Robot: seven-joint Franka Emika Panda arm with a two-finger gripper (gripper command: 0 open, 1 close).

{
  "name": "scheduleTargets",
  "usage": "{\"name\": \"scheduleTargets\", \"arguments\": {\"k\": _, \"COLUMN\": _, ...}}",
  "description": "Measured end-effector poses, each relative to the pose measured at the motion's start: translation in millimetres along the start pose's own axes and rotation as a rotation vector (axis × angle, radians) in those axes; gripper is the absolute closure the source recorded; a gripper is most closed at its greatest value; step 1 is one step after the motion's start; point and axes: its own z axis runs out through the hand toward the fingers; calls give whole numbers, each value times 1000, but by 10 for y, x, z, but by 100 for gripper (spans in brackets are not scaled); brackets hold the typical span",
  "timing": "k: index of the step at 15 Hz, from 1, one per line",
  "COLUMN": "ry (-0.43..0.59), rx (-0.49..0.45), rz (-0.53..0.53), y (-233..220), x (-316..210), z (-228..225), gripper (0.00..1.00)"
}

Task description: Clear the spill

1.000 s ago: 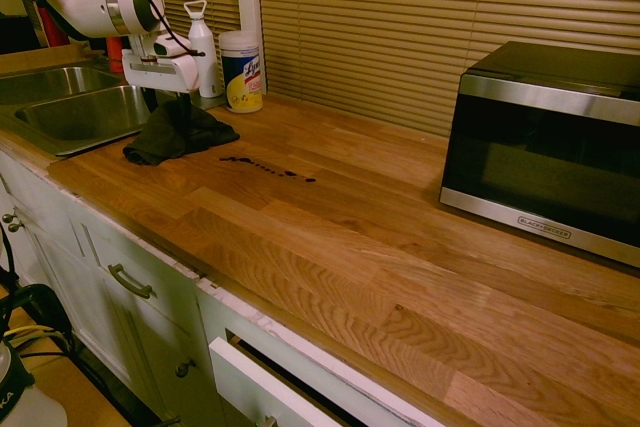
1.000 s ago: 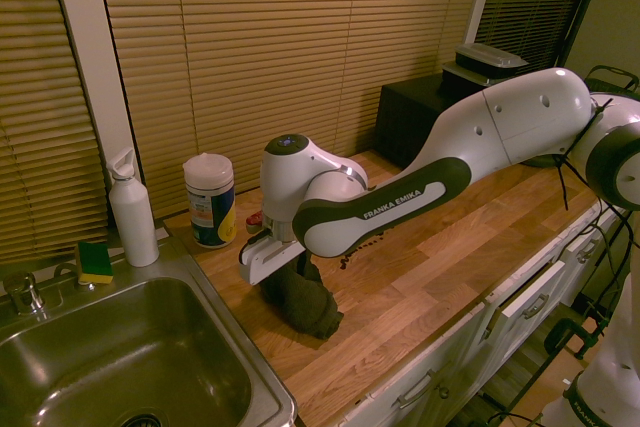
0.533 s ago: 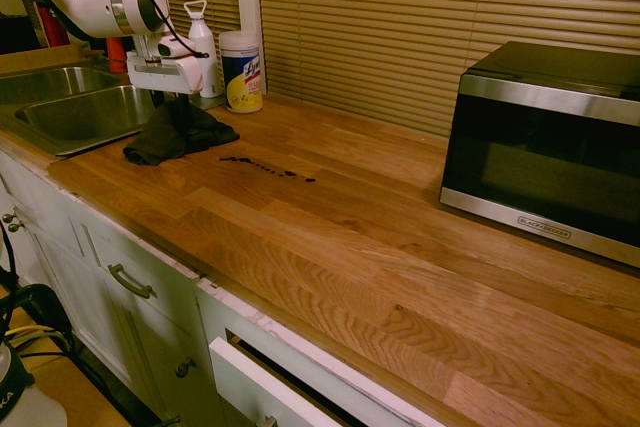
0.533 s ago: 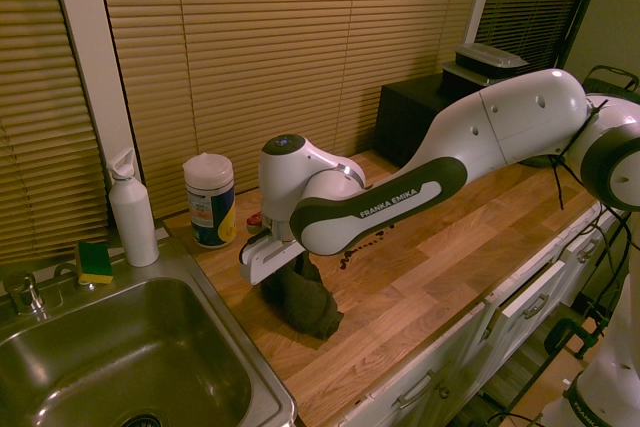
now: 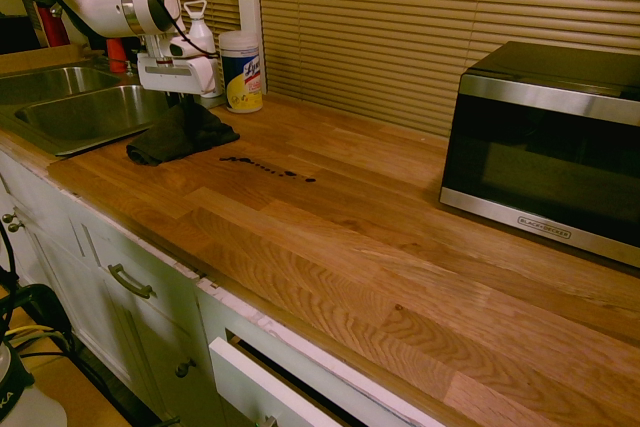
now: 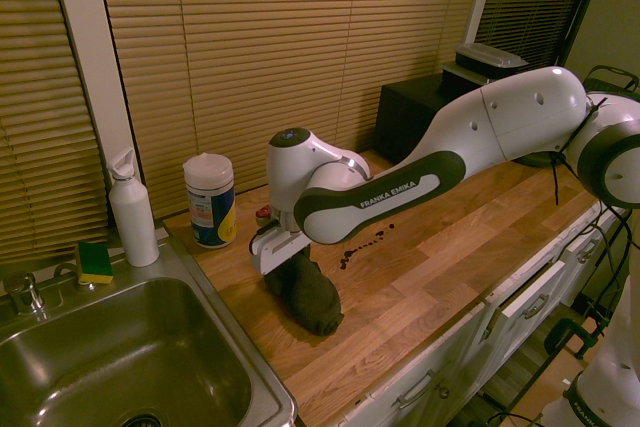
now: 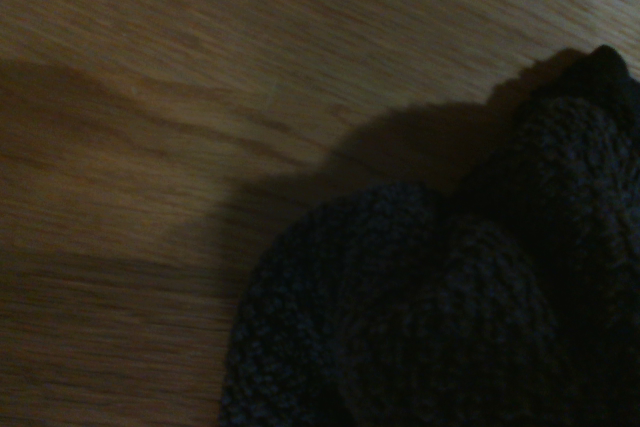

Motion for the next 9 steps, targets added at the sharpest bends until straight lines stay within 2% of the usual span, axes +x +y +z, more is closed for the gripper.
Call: {"name": "scheduleTargets", "arguments": {"k": 9, "ry": -15, "rx": -31, "rz": 41, "y": 585, "x": 581, "z": 83, "gripper": 100}}
